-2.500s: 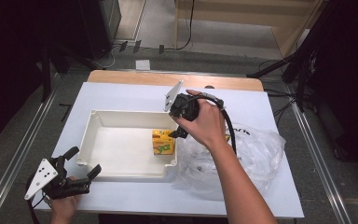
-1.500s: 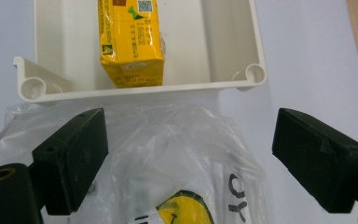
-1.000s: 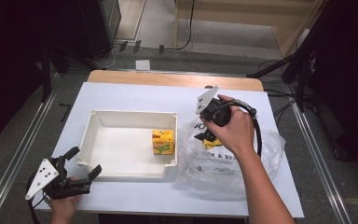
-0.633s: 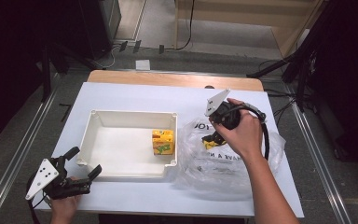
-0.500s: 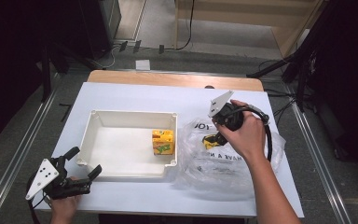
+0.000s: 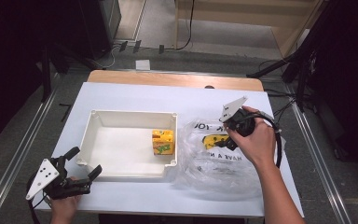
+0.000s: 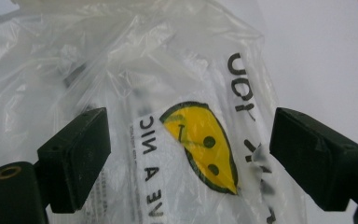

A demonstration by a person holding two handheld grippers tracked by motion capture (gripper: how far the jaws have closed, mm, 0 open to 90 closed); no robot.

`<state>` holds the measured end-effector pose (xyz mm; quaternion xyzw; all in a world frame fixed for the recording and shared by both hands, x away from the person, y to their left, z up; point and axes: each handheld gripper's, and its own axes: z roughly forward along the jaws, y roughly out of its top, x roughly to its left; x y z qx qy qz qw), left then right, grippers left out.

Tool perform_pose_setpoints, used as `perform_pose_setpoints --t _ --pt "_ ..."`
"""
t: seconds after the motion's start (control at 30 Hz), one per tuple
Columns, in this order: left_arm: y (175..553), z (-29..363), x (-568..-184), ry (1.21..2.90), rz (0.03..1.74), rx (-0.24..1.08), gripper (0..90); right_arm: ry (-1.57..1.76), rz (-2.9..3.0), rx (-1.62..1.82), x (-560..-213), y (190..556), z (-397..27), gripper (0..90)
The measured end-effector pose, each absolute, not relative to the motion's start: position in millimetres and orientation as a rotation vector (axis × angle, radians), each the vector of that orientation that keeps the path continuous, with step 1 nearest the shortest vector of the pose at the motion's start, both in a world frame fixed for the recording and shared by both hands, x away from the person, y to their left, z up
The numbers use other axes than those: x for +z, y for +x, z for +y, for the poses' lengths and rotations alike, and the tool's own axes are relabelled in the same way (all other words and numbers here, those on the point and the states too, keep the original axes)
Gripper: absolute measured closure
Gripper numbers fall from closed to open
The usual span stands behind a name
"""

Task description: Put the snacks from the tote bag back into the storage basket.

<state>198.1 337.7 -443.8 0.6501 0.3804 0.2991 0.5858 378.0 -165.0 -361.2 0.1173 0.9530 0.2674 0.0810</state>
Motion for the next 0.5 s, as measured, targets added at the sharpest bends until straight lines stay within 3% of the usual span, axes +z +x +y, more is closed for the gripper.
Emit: perform_pose_setpoints --t 0.5 --pt "198.0 337.2 -443.9 1.519 0.887 0.696 0.0 0.450 2.834 0.829 -382.3 363.1 -200.0 13.4"
